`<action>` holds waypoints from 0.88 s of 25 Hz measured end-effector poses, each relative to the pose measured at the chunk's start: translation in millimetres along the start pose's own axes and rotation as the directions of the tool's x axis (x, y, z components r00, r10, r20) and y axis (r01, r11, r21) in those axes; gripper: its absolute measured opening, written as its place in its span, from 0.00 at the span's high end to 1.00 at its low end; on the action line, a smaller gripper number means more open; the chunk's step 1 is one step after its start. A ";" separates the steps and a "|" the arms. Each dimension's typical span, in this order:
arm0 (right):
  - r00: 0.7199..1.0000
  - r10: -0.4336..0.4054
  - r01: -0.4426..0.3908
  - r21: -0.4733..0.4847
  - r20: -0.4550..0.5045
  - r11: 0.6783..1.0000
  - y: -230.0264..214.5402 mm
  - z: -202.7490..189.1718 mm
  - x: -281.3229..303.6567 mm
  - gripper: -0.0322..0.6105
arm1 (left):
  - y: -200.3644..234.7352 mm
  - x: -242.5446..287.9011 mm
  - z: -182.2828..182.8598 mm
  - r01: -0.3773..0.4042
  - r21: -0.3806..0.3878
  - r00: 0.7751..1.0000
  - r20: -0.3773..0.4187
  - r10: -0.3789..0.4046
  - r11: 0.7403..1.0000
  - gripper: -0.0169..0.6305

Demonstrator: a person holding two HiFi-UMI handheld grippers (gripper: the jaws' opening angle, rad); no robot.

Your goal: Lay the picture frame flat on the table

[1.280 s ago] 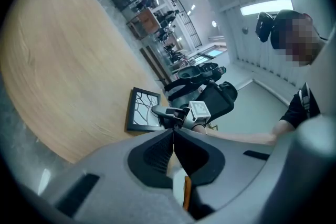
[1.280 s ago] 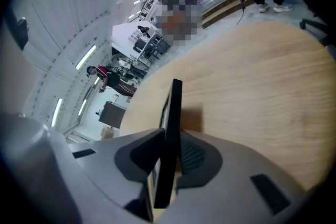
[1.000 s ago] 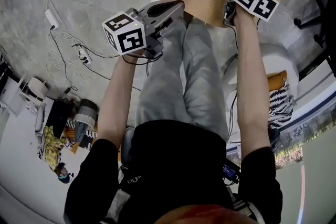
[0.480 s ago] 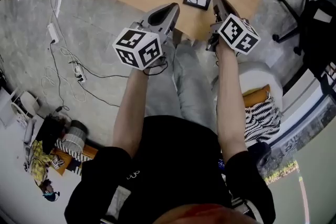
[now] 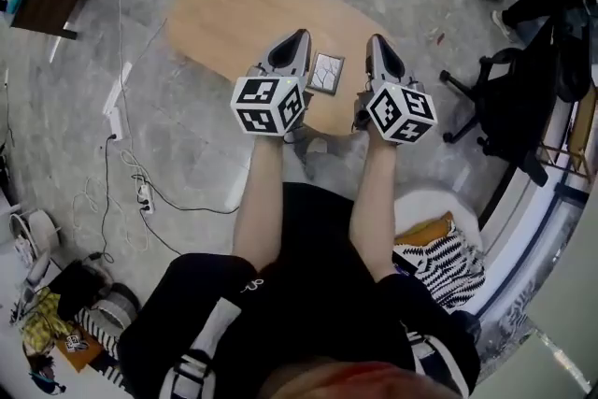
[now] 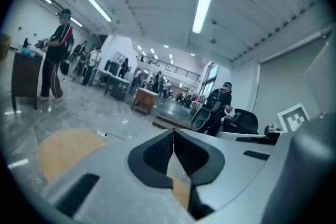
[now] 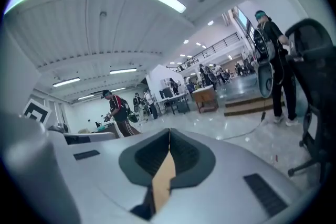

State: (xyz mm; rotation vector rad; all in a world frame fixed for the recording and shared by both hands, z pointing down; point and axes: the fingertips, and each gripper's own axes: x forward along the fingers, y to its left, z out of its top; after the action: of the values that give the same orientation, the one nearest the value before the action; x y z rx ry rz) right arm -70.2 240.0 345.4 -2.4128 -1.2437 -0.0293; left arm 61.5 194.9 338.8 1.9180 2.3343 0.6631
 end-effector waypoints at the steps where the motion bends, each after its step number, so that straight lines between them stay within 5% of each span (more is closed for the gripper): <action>1: 1.000 0.005 -0.004 -0.026 0.024 1.000 6.1 18.5 -5.4 0.93 | -8.5 -1.2 19.6 0.005 0.030 1.000 0.029 -0.006 1.000 0.96; 8: 0.990 0.035 0.001 -0.253 0.138 0.968 41.6 106.3 -27.4 0.93 | -38.1 -18.4 116.1 -0.007 0.157 0.977 0.210 -0.026 0.988 0.96; 22: 0.981 0.033 0.026 -0.299 0.191 0.954 51.4 132.6 -33.6 0.93 | -37.4 -30.6 142.4 -0.044 0.209 0.967 0.255 -0.012 0.977 0.96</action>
State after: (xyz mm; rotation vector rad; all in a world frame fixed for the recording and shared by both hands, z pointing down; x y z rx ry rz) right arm -72.8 238.0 199.3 -2.7342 -1.4093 0.0203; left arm 77.0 202.6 189.4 1.9683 2.3064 0.1550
